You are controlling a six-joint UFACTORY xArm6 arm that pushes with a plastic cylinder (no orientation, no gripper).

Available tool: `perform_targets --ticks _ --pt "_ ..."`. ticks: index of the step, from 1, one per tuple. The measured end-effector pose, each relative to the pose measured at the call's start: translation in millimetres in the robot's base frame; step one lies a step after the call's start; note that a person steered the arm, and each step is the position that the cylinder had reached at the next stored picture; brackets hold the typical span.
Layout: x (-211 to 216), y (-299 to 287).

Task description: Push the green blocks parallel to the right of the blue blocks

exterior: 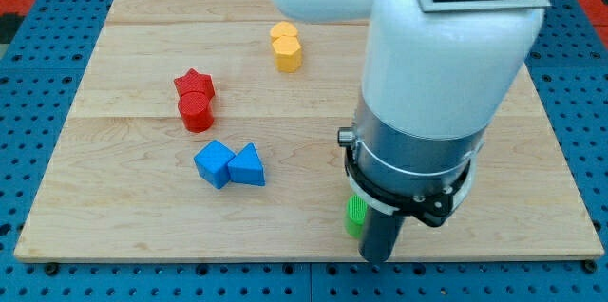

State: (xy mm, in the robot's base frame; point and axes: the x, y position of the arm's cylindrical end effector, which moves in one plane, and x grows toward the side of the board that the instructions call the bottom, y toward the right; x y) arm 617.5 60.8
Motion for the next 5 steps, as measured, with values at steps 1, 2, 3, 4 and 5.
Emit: perform_targets --ticks 1,2,3,4,5 --pt "1 -3" --pt "1 -23" --pt "-2 -41" --pt "-26 -13" --pt "-58 15"
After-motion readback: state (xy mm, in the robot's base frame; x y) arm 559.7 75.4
